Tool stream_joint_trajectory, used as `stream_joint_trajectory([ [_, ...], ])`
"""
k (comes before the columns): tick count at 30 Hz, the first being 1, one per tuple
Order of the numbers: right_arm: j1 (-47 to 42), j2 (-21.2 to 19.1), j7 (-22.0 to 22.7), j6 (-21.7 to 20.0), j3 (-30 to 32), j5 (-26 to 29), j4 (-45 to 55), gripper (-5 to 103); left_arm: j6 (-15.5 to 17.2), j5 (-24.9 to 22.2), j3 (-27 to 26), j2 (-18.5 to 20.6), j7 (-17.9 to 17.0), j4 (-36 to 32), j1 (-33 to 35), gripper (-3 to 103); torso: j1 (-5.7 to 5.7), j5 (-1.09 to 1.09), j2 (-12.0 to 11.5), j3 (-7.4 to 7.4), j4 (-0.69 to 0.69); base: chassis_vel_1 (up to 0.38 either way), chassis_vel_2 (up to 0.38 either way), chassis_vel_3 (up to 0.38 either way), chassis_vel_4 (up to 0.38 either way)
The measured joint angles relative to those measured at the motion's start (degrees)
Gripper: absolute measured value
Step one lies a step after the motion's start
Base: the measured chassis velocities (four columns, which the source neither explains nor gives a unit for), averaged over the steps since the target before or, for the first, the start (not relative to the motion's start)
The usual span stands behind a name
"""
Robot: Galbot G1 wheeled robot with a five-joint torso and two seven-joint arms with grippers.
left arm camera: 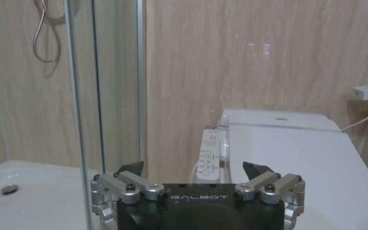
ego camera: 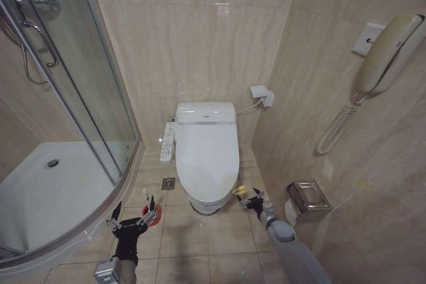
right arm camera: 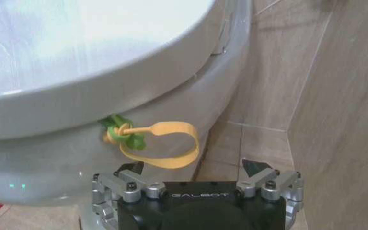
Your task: Open the toilet lid, clean the toilet bowl with a toilet brush, close the toilet lid, and flush.
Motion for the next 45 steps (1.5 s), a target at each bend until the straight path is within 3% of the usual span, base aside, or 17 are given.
stream_joint_trajectory([
  [18, -3.81, -6.33, -0.43, -2.18, -0.94, 3.22, 7.39, 100, 0.0, 0.0, 0.0, 0.0, 0.0, 0.0, 0.01, 100, 0.0, 0.01, 0.0, 0.0, -0.01, 0.0, 0.0, 0.0, 0.0],
  [28, -7.21, -7.78, -0.81, -3.83, -2.03, 4.99, 13.18, 100, 0.0, 0.0, 0.0, 0.0, 0.0, 0.0, 0.0, 100, 0.0, 0.0, 0.0, 0.0, 0.0, 0.0, 0.0, 0.0, 0.0],
  [35, -8.39, -7.48, -1.1, -3.9, -2.38, 4.94, 14.18, 100, 0.0, 0.0, 0.0, 0.0, 0.0, 0.0, 0.0, 100, 0.0, 0.0, 0.0, 0.0, -0.01, 0.0, 0.0, 0.0, 0.0],
  [45, -6.93, -3.98, -1.06, -3.53, -3.08, 3.63, 11.72, 100, 0.0, 0.0, 0.0, 0.0, 0.0, 0.0, 0.0, 100, 0.01, 0.01, 0.0, 0.0, 0.0, 0.0, 0.0, 0.0, 0.0],
])
